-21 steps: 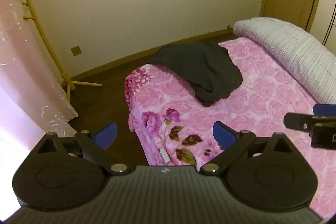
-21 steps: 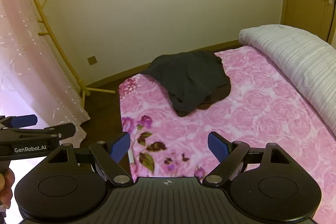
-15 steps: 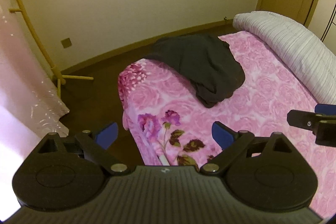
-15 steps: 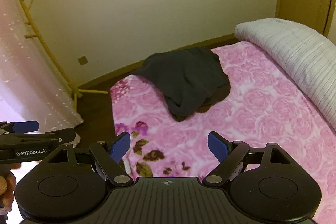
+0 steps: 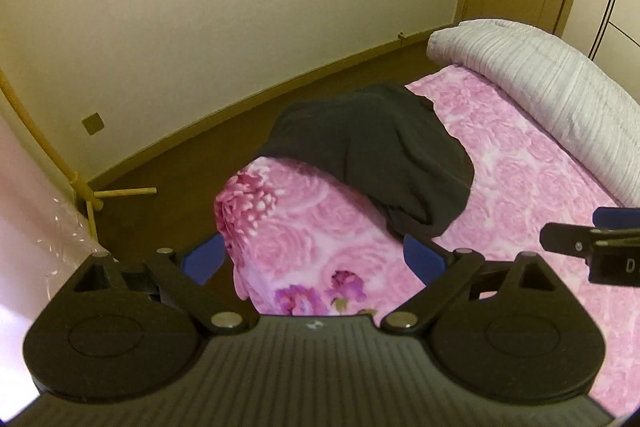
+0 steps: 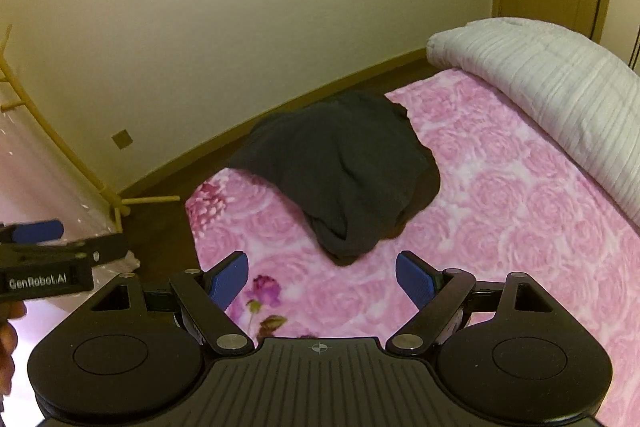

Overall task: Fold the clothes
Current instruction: 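Move both grippers toward the crumpled black shirt on the bed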

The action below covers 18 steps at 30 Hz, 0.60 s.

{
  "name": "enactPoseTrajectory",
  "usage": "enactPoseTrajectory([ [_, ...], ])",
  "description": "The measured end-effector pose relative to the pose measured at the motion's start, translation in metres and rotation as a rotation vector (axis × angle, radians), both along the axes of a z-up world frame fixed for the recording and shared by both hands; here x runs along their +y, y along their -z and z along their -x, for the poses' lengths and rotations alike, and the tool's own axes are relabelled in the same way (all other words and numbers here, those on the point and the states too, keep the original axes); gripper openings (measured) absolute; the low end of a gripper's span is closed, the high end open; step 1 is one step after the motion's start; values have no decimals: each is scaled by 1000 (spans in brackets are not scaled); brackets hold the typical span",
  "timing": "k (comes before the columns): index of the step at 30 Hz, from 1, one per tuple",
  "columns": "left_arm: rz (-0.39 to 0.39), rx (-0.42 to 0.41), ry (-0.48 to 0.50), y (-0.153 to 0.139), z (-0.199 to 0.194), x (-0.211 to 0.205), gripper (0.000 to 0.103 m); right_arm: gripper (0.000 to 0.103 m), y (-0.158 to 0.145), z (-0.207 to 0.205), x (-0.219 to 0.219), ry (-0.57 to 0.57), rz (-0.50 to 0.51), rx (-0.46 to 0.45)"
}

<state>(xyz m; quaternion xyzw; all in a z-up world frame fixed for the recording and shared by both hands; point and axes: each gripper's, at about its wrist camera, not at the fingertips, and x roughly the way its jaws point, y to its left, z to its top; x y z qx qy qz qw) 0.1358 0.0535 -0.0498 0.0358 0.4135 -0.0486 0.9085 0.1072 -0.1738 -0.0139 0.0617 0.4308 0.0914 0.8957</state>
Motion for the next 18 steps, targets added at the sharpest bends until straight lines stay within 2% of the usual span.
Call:
enactPoseTrajectory([
  [2, 6, 4, 3, 4, 6, -8, 95, 84, 1, -3, 0, 1, 6, 3],
  [8, 26, 33, 16, 7, -15, -4, 95, 84, -2, -11, -2, 5, 24, 10],
  [11, 32, 33, 12, 7, -7, -10, 95, 84, -4, -12, -10, 1, 20, 11],
  [18, 19, 42, 20, -17, -27, -13, 95, 84, -13, -17, -16, -10, 9, 6],
])
